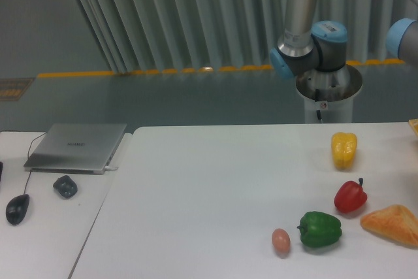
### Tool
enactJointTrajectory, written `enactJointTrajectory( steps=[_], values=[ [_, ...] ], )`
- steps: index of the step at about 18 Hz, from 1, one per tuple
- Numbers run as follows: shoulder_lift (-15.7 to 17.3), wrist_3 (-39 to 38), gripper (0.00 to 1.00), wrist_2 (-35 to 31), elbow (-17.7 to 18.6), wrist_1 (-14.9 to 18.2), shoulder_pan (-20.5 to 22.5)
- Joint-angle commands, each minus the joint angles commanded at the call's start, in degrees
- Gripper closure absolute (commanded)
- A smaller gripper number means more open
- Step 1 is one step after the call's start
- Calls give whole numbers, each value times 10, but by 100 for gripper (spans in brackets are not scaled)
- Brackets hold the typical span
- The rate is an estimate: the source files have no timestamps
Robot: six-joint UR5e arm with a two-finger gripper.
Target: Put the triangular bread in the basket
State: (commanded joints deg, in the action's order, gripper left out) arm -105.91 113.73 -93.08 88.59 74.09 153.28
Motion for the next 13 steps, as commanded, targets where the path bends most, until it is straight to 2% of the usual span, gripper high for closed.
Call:
enactJointTrajectory(
  steps=[13],
  values=[
    [1, -3, 0, 14, 7, -3, -2]
  ],
)
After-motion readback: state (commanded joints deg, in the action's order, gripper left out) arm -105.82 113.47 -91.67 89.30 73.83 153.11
